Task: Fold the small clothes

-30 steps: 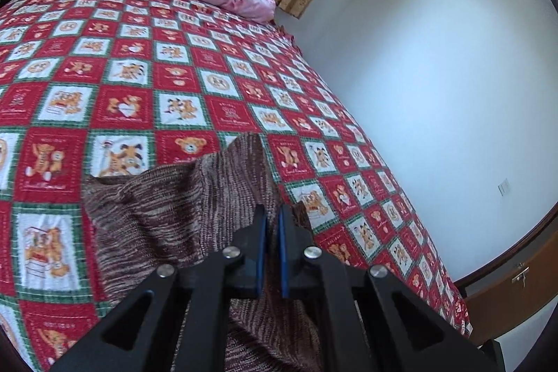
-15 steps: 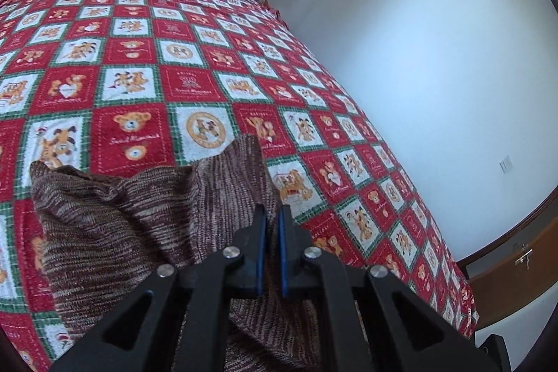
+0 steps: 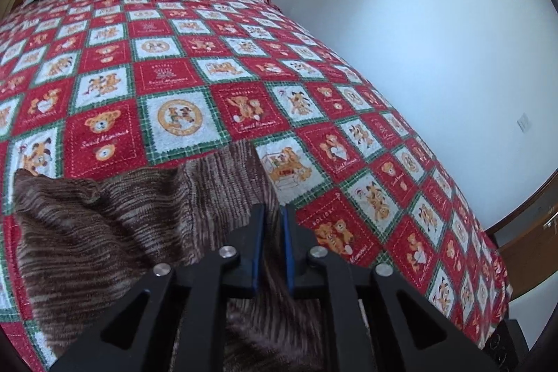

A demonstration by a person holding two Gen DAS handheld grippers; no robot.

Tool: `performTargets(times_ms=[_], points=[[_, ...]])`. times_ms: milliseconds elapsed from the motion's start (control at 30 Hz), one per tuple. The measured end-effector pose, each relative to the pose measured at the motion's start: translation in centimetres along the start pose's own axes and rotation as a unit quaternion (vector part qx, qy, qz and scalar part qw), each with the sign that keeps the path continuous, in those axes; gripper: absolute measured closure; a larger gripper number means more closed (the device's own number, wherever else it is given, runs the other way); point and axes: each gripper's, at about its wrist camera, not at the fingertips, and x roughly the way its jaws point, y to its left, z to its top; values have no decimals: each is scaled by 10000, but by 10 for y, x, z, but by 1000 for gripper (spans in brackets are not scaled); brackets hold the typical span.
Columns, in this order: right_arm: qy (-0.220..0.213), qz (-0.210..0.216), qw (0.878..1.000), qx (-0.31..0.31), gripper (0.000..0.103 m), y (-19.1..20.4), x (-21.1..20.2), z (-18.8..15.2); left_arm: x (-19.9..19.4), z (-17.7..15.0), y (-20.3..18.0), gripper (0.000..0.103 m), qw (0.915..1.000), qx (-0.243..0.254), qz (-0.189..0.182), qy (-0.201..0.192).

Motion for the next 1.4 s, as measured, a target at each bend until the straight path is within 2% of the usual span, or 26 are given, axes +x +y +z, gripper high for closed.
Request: performTargets(times_ms=[67, 133, 200, 367, 433, 500, 567, 633, 700, 733, 800, 833, 900, 967, 1033, 1100, 1167, 1233, 1400], points=[[29, 118, 9999, 106, 99, -5, 1, -1, -14, -7, -3, 82, 9997, 192, 85, -109], [24, 163, 9998, 136, 98, -8, 0, -1, -37, -23, -2, 53, 9979, 458, 362, -276], [-34, 115, 9998, 131, 98, -10, -3, 0, -59, -42, 3, 44, 9946, 623, 654, -503], [-442, -464, 9978, 145, 98, -17, -21, 2, -91, -102, 22, 44, 9883, 806, 1169, -559], [-779, -758, 9939, 154, 98, -17, -33, 7, -86, -121, 27, 43, 9808, 1021, 1617, -383], [-1076, -893, 9902, 44, 98, -8, -43, 17, -78, -133, 32, 42, 9780, 1115, 1748, -218], [-1066, -787, 9910, -169, 98, 7, -39, 33, -75, -138, 40, 42, 9816, 982, 1622, -220], [-974, -557, 9927, -442, 98, 25, -29, 53, -76, -136, 44, 32, 9834, 866, 1569, -278], [-686, -401, 9941, -732, 98, 44, -9, 75, -74, -137, 49, 23, 9846, 748, 1550, -298], [-480, -375, 9947, -827, 97, 51, 4, 86, -73, -138, 53, 23, 9856, 673, 1529, -275], [-42, -360, 9957, -847, 79, 58, 33, 106, -77, -139, 60, 20, 9888, 484, 1374, -316], [184, -324, 9963, -774, 60, 56, 46, 112, -77, -138, 63, 18, 9897, 398, 1343, -310], [606, -370, 9956, -611, 59, 44, 73, 120, -79, -139, 69, 18, 9919, 210, 1210, -324], [992, -838, 9905, -454, 62, 25, 96, 120, -80, -140, 75, 17, 9934, 46, 1093, -332], [936, -1092, 9887, -418, 68, 14, 98, 122, -81, -140, 80, 15, 9954, -99, 900, -317], [891, -1270, 9868, -459, 68, 18, 89, 125, -83, -144, 81, 15, 9959, -177, 811, -350], [611, -1616, 9808, -901, 68, 40, 76, 129, -86, -146, 82, 15, 9960, -236, 759, -412], [406, -1769, 9744, -1325, 67, 63, 71, 133, -90, -148, 83, 15, 9961, -334, 658, -483], [526, -1324, 9641, -2239, 67, 136, 113, 143, -100, -151, 98, 15, 9952, -680, 318, -633]])
